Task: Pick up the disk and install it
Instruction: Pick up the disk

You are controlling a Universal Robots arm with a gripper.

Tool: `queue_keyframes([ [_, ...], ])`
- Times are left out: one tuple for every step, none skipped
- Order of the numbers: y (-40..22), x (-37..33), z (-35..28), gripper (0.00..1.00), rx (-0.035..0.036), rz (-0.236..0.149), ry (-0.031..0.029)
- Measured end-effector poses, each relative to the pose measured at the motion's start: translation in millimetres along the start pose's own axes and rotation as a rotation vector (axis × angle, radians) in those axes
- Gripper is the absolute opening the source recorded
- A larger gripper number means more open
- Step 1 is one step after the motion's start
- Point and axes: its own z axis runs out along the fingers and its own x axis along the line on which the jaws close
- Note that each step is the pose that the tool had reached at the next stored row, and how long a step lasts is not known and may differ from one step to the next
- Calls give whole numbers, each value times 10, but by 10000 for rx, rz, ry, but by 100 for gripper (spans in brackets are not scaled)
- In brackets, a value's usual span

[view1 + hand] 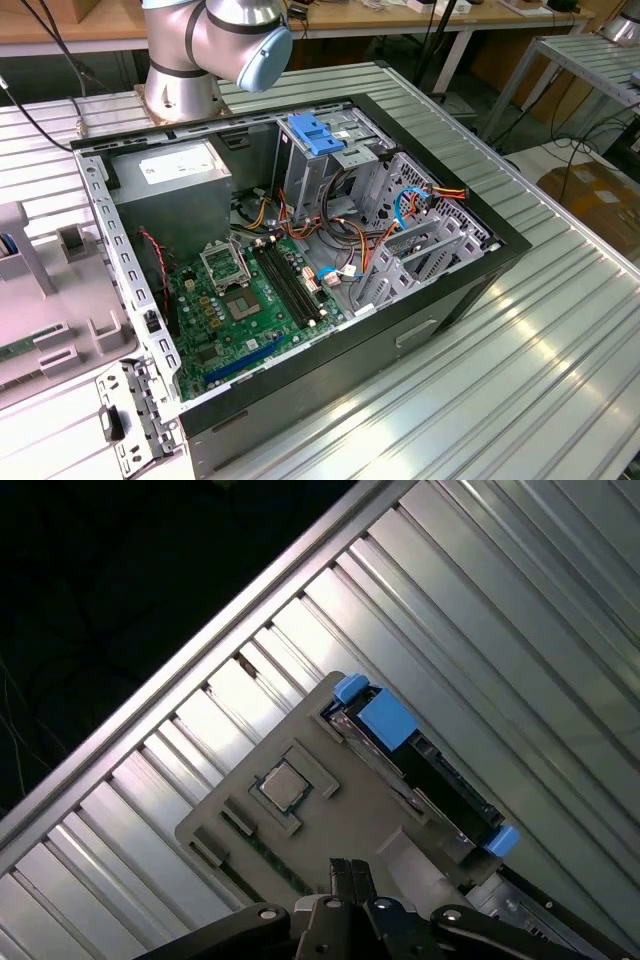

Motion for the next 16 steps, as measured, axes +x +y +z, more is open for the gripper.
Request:
queue_keyframes([
  [0, 0, 0, 11, -2, -77, 0],
  [0, 0, 0, 11, -4, -140, 0],
  [0, 0, 0, 11, -6, -201, 0],
  [0, 0, 0, 11, -8, -295, -1],
  [0, 0, 0, 11, -10, -355, -1],
  [0, 0, 0, 11, -12, -426, 0],
  [0, 0, 0, 11, -14, -498, -1],
  [0, 0, 1, 11, -16, -564, -2],
  [0, 0, 1, 11, -18, -652, -2],
  [0, 0, 0, 11, -20, -721, -2],
  [0, 0, 0, 11, -23, -788, -2],
  [0, 0, 0, 11, -24, -844, -2],
  [0, 0, 0, 11, -27, -948, -2],
  [0, 0, 0, 11, -29, -1014, -2],
  [0, 0, 0, 11, -30, -1064, -2],
  [0, 0, 0, 11, -34, -1188, -2],
])
